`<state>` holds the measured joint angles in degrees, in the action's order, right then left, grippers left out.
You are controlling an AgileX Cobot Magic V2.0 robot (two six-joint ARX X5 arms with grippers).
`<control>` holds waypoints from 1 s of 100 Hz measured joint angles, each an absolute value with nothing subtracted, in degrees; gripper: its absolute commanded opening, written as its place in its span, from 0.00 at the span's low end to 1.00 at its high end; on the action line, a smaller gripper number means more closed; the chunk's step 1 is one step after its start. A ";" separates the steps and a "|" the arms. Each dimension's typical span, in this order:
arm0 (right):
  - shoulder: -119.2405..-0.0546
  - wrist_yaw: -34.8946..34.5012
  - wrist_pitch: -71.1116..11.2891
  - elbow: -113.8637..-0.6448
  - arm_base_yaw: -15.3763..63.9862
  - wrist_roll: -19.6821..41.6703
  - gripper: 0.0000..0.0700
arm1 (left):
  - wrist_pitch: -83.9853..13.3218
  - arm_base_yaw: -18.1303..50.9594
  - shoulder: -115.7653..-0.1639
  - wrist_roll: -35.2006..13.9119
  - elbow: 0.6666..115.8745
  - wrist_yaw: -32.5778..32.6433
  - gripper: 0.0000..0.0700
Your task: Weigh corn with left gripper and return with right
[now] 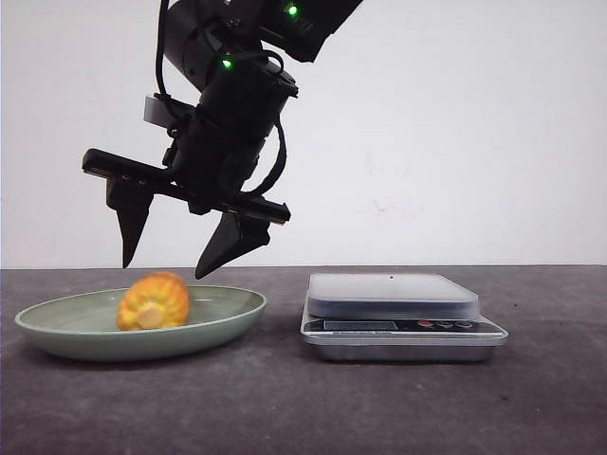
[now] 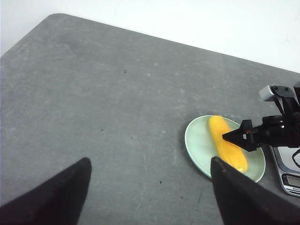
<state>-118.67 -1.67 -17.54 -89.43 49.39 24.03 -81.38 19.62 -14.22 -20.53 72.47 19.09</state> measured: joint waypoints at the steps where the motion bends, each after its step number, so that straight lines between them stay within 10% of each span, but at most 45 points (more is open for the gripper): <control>1: -118.67 -1.67 -17.54 -89.43 49.39 24.01 0.66 | -81.38 19.62 -14.22 -20.53 72.47 19.11 0.68; 76: -61.30 -1.19 -51.44 -89.86 26.28 11.64 0.66 | -81.36 19.62 -14.22 -19.03 70.52 19.11 0.68; 100: -43.53 10.98 -68.07 -89.14 23.88 9.89 0.66 | -78.17 19.62 -14.22 -19.03 65.80 19.11 0.68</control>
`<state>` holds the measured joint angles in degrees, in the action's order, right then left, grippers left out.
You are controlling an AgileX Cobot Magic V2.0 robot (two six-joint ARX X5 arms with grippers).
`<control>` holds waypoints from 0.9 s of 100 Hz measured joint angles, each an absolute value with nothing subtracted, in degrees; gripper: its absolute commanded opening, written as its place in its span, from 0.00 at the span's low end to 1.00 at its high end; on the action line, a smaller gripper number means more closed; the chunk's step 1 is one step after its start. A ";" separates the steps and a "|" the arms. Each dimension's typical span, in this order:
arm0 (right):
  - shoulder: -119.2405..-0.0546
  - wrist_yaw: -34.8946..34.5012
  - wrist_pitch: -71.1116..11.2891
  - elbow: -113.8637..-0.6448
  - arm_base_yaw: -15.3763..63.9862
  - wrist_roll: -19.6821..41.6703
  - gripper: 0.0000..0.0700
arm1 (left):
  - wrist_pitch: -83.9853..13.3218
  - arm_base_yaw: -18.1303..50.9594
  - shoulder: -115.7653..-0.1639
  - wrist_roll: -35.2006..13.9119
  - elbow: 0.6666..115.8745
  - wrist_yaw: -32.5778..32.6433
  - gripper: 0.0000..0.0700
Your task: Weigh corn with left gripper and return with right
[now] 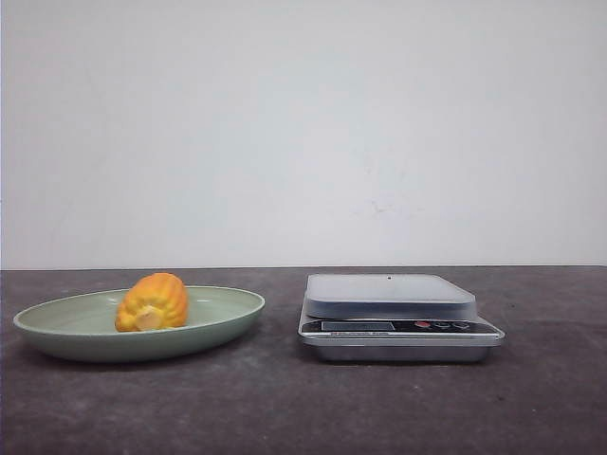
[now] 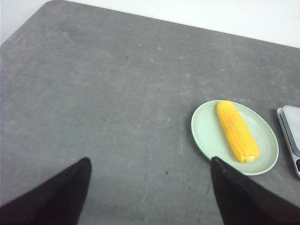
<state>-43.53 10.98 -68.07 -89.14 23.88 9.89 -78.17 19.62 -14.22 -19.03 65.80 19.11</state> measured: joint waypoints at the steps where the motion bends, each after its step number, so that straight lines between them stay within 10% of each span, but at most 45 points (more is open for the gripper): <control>1: -42.94 11.07 -68.38 -88.88 23.88 9.89 0.66 | -77.93 19.62 -14.22 -19.03 65.63 19.11 0.68; 57: -12.75 5.04 -62.24 -55.57 23.88 13.96 0.65 | -66.72 19.62 -14.22 -17.54 57.06 13.87 0.57; 64: -12.67 4.49 -59.53 -52.99 23.88 14.22 0.48 | -65.71 19.62 -14.22 -17.54 56.88 13.76 0.33; 72: -12.67 4.49 -56.23 -50.76 23.90 14.66 0.00 | -64.18 19.62 -14.22 -17.52 56.88 13.74 0.00; 90: -12.62 4.49 -53.89 -47.33 23.90 14.81 0.02 | -63.66 19.62 -14.22 -17.54 56.88 13.72 0.01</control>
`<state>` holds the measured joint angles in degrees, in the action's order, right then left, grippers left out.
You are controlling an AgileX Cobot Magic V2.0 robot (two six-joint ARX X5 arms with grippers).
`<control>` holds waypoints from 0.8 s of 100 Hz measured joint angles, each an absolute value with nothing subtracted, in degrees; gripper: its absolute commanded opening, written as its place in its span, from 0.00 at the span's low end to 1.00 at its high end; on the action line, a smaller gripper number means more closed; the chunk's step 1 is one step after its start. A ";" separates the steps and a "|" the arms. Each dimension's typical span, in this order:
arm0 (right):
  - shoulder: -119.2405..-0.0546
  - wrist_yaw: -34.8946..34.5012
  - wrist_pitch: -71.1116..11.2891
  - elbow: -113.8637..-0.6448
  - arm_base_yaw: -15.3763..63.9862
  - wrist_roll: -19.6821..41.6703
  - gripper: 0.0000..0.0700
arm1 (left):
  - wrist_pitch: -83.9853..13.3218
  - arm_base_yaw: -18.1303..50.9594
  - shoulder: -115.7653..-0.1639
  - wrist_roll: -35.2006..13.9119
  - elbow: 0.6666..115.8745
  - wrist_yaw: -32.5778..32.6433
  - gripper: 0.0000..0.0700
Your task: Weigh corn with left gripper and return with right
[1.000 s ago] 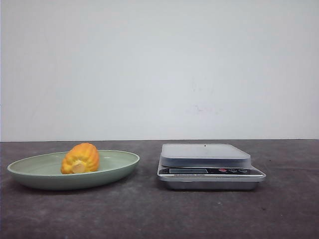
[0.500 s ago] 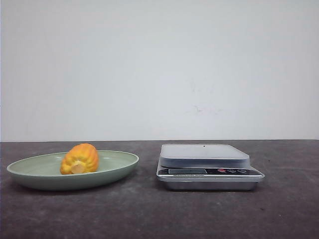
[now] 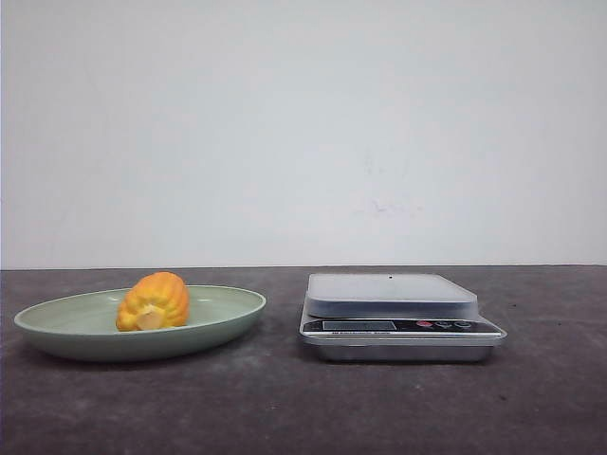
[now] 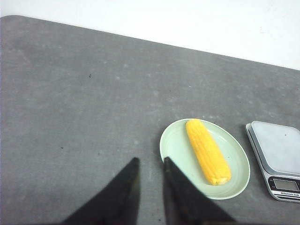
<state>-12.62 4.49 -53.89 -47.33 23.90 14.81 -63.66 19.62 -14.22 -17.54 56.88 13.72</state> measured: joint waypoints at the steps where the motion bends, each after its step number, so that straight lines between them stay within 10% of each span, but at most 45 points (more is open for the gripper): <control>1: -12.62 4.49 -53.91 -47.27 23.90 14.81 0.02 | -63.66 19.62 -14.22 -17.54 56.88 13.72 0.01; 80: -12.49 4.49 -53.41 -47.20 23.90 14.83 0.02 | -64.10 19.62 -14.22 -17.54 56.88 13.67 0.03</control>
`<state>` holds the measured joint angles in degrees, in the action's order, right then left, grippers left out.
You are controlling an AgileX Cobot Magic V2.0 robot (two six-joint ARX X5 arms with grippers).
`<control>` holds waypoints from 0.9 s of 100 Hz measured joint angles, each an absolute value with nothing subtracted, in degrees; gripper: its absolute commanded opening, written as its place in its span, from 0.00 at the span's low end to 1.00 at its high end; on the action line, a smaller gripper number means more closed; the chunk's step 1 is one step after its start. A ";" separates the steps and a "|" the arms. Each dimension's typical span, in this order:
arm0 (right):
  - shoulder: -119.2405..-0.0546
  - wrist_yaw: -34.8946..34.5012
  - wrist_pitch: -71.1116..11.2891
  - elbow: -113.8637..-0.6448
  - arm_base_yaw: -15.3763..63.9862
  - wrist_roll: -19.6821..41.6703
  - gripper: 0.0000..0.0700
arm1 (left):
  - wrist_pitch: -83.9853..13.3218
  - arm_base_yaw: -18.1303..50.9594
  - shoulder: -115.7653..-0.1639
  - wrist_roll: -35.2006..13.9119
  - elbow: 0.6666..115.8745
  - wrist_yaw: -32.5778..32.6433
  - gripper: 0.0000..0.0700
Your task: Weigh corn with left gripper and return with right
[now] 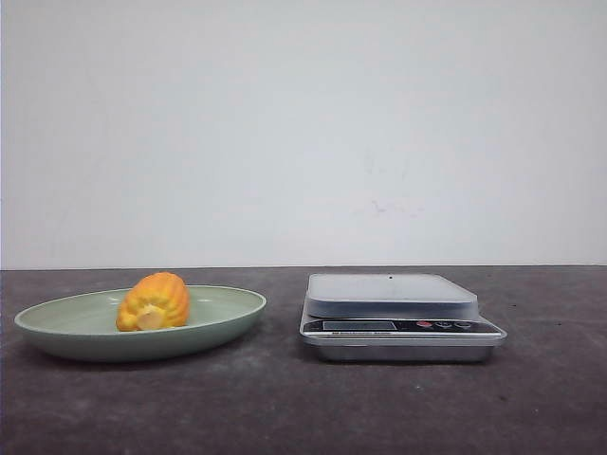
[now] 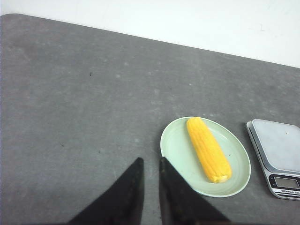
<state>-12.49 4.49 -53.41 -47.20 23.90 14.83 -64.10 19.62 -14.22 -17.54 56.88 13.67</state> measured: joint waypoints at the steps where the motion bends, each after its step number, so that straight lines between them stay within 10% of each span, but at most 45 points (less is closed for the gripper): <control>1: -12.49 4.49 -53.41 -47.20 23.90 14.81 0.02 | -64.10 19.62 -14.22 -17.52 56.88 13.67 0.03; 20: -12.49 4.49 -53.39 -47.20 23.90 14.83 0.02 | -62.22 16.34 -14.04 -17.52 55.72 13.67 0.03; 59: -12.49 4.49 -53.34 -47.20 23.90 14.83 0.02 | -19.79 2.87 -3.49 -13.65 21.87 4.49 0.03; 90: -12.49 4.49 -53.34 -47.20 23.90 14.81 0.02 | -4.82 1.54 -0.34 -12.78 3.55 3.44 0.03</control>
